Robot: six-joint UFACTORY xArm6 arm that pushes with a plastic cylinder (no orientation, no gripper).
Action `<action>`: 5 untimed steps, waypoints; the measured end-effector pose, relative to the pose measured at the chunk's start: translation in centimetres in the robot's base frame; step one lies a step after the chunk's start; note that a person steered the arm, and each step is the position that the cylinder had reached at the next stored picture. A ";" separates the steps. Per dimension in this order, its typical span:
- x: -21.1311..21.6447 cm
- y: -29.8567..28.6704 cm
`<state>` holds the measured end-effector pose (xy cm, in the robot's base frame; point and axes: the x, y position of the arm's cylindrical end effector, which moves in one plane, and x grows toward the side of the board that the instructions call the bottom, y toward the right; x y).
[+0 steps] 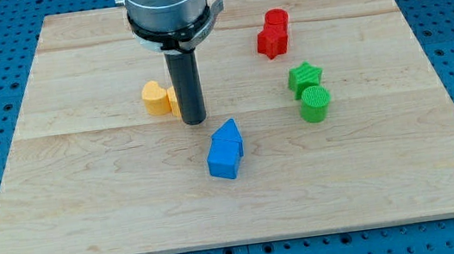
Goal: Move yellow blocks to the center left of the board
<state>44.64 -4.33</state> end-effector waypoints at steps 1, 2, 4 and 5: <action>-0.7 1.2; -2.5 1.9; -5.0 -4.4; -4.8 -7.0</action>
<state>39.86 -11.36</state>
